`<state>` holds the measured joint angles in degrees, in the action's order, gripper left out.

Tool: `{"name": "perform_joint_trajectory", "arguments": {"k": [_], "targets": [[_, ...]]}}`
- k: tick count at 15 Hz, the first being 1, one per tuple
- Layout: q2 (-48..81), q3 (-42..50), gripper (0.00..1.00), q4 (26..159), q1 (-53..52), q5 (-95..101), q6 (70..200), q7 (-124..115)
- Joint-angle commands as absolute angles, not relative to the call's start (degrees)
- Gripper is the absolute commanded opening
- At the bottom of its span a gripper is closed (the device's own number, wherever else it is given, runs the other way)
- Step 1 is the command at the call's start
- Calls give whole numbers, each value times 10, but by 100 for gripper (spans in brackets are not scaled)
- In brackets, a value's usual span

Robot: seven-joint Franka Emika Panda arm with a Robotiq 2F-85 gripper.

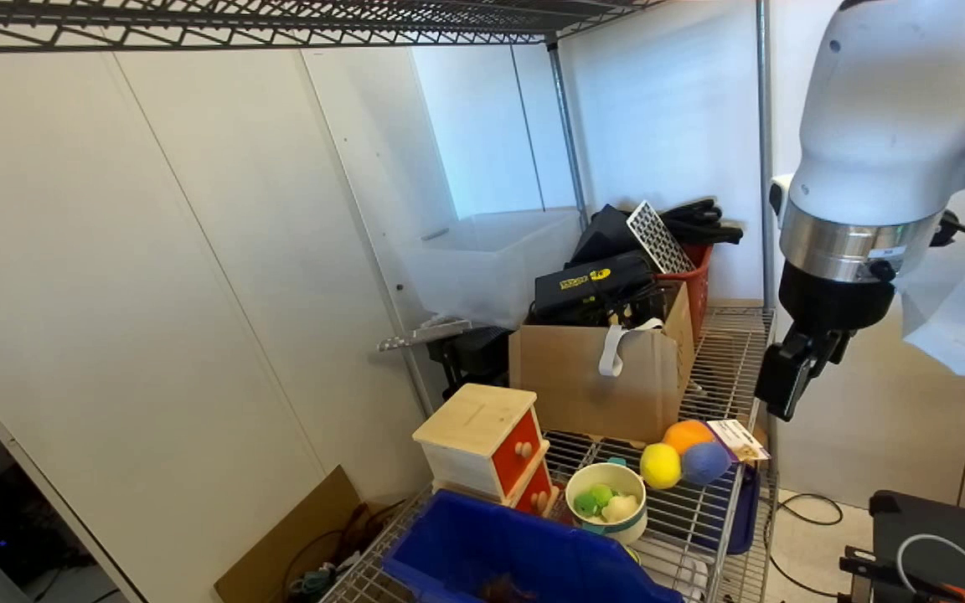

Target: Pick up the plush toys and put them in the box

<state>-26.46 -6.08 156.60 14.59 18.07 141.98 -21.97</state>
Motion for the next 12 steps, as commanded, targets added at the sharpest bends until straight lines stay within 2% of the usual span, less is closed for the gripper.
{"name": "perform_joint_trajectory", "arguments": {"k": [1,6,12], "targets": [[-212,-91,100,1551,170,230,1459,-296],[-142,-84,100,1524,157,242,1444,-329],[-108,-14,100,1538,109,213,1527,-120]]}}
